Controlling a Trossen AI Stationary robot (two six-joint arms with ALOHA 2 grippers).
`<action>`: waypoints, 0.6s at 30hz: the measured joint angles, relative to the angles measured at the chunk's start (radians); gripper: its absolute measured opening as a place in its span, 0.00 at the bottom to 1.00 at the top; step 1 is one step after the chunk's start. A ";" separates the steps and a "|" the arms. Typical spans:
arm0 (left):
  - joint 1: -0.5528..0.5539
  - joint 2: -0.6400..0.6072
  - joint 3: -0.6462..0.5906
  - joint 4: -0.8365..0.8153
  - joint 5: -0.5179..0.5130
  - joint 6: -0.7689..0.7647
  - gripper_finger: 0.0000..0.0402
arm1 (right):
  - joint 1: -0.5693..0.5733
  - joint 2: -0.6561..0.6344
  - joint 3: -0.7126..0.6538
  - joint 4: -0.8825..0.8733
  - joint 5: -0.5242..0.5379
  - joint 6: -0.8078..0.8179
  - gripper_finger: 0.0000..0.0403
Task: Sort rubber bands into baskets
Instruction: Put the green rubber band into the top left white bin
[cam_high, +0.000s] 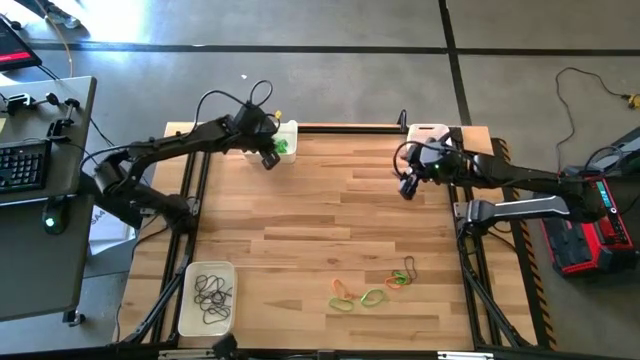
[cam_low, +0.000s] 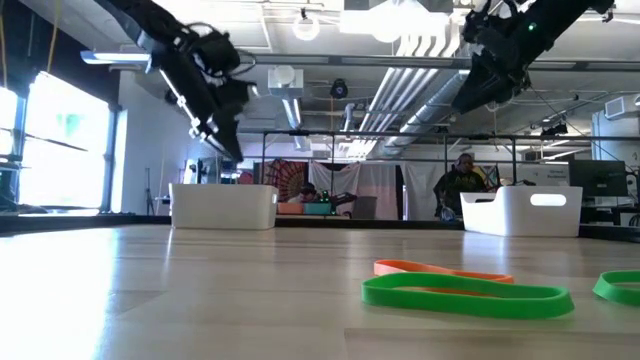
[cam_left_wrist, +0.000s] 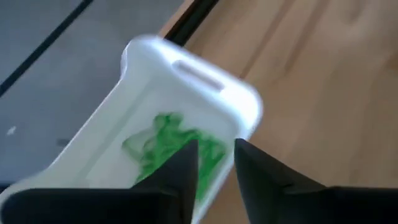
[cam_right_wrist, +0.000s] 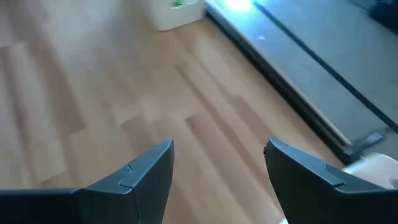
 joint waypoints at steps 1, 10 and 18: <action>-0.015 -0.012 -0.001 0.012 0.008 -0.004 0.26 | 0.013 0.000 0.000 0.000 -0.009 -0.004 0.60; -0.213 -0.158 -0.093 0.249 0.008 -0.060 0.34 | 0.202 0.044 0.000 0.017 -0.041 0.013 0.60; -0.422 -0.219 -0.168 0.377 0.004 -0.070 0.34 | 0.409 0.193 0.000 0.094 -0.063 0.082 0.60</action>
